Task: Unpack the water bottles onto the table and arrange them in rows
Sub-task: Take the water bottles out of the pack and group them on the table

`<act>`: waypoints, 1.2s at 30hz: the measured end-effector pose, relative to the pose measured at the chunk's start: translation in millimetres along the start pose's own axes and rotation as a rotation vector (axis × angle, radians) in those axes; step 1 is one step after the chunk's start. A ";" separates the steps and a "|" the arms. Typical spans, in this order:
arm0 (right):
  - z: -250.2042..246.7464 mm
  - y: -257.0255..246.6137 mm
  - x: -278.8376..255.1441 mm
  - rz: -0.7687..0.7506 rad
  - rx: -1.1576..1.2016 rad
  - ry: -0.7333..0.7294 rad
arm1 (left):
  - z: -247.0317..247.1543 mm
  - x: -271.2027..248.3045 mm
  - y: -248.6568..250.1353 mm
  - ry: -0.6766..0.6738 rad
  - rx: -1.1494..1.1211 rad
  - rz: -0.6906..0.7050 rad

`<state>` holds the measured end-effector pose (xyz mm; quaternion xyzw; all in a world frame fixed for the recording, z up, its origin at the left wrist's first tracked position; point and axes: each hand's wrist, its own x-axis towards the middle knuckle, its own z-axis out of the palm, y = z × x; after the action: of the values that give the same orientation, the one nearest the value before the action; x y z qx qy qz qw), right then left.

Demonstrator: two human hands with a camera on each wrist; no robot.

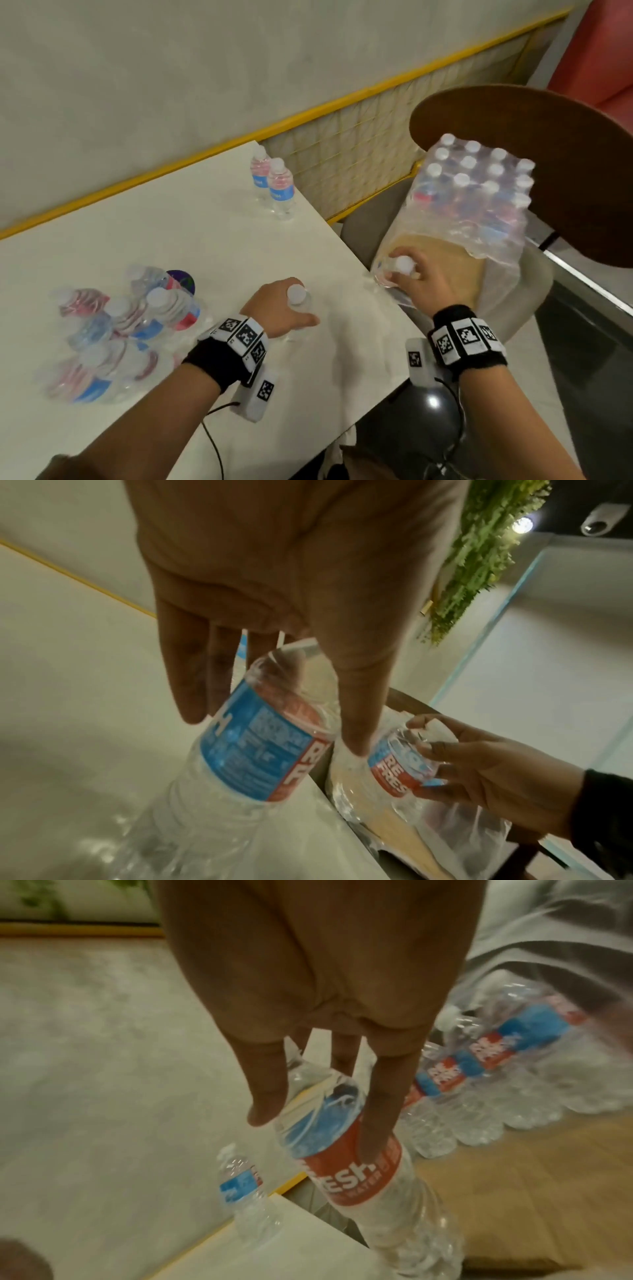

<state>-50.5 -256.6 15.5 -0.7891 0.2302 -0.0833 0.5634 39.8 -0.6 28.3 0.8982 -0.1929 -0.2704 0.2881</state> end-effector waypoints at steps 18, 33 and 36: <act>209.4 -61.5 -91.0 0.122 -0.042 -0.474 | -79.6 -96.5 -89.9 0.313 0.297 0.209; 293.3 -36.5 -109.5 0.158 0.074 -0.633 | -137.7 -135.0 -275.6 0.523 -0.602 -0.297; 316.1 -20.8 -108.9 0.089 0.079 -0.633 | -110.3 -140.8 -295.3 0.309 -0.491 -0.336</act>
<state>-17.3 67.4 -62.3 -0.7426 0.0746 0.1821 0.6402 52.3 340.0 -26.7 0.8516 0.0749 -0.2131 0.4730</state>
